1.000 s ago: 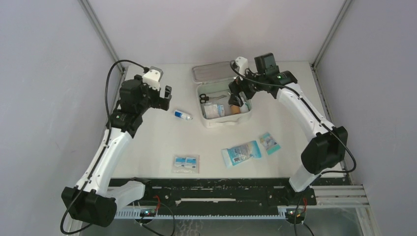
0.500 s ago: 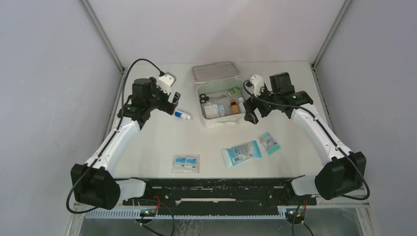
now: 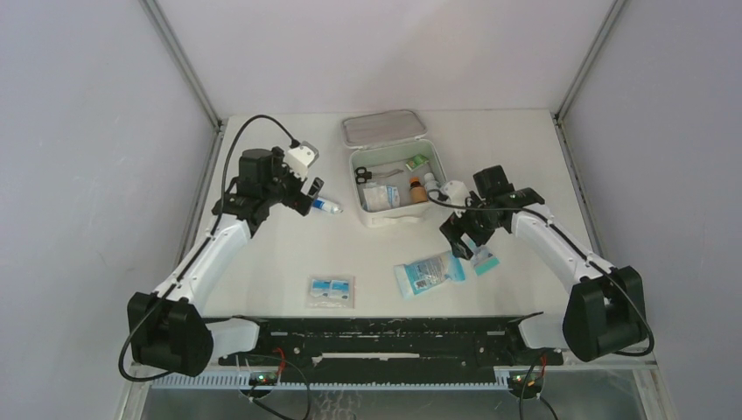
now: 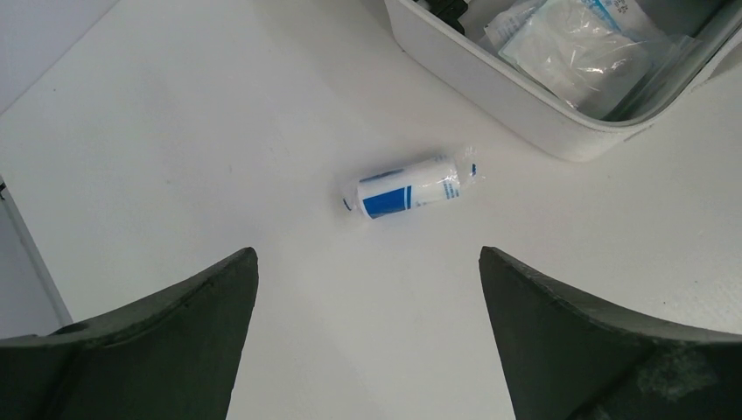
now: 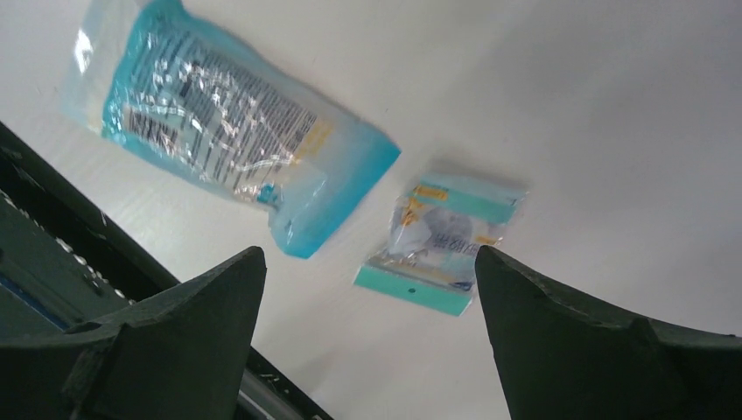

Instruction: Organize the medicine kit

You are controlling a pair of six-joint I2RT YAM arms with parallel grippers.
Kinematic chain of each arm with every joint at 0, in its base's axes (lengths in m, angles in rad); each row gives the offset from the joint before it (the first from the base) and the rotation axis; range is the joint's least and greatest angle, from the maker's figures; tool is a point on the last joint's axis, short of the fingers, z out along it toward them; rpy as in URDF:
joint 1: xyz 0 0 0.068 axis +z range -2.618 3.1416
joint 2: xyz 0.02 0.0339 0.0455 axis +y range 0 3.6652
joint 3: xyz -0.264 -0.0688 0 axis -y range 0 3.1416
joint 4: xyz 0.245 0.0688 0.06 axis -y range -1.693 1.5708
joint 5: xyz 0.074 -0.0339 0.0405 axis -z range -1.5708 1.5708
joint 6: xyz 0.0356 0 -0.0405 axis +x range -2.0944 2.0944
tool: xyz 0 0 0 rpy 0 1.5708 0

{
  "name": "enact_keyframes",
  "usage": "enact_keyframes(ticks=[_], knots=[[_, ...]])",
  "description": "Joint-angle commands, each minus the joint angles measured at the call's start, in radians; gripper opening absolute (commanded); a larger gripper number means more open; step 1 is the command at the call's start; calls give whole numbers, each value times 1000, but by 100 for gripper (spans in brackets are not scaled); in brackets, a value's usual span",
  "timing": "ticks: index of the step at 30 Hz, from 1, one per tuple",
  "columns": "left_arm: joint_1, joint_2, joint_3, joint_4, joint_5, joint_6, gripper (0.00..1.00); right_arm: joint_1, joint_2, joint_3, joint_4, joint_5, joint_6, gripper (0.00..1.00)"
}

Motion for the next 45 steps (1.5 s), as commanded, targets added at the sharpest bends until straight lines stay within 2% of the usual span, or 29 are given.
enact_keyframes(ticks=[1, 5, 9, 14, 22, 32, 38, 45], knots=[[2, -62, -28, 73, -5, 25, 100, 37, -91, -72, 16, -4, -96, 89], [2, -82, -35, 87, -22, 17, 100, 125, -103, -133, 47, -1, -145, 88], [2, -102, -33, 73, -43, 35, 100, 205, -68, -165, 80, 84, -183, 85], [2, -122, -42, 69, -41, 43, 100, 215, -40, -172, 99, 139, -197, 81], [3, -118, -53, 76, -25, 45, 100, 125, -38, -182, 151, 232, -146, 81], [1, -109, -58, 84, -14, 43, 100, 38, 79, -179, 188, 273, -56, 89], [-1, -112, -67, 90, -15, 45, 100, -11, 115, -164, 171, 228, -51, 89], [-3, -111, -64, 93, -15, 46, 100, -42, 161, -156, 154, 191, -55, 84]])
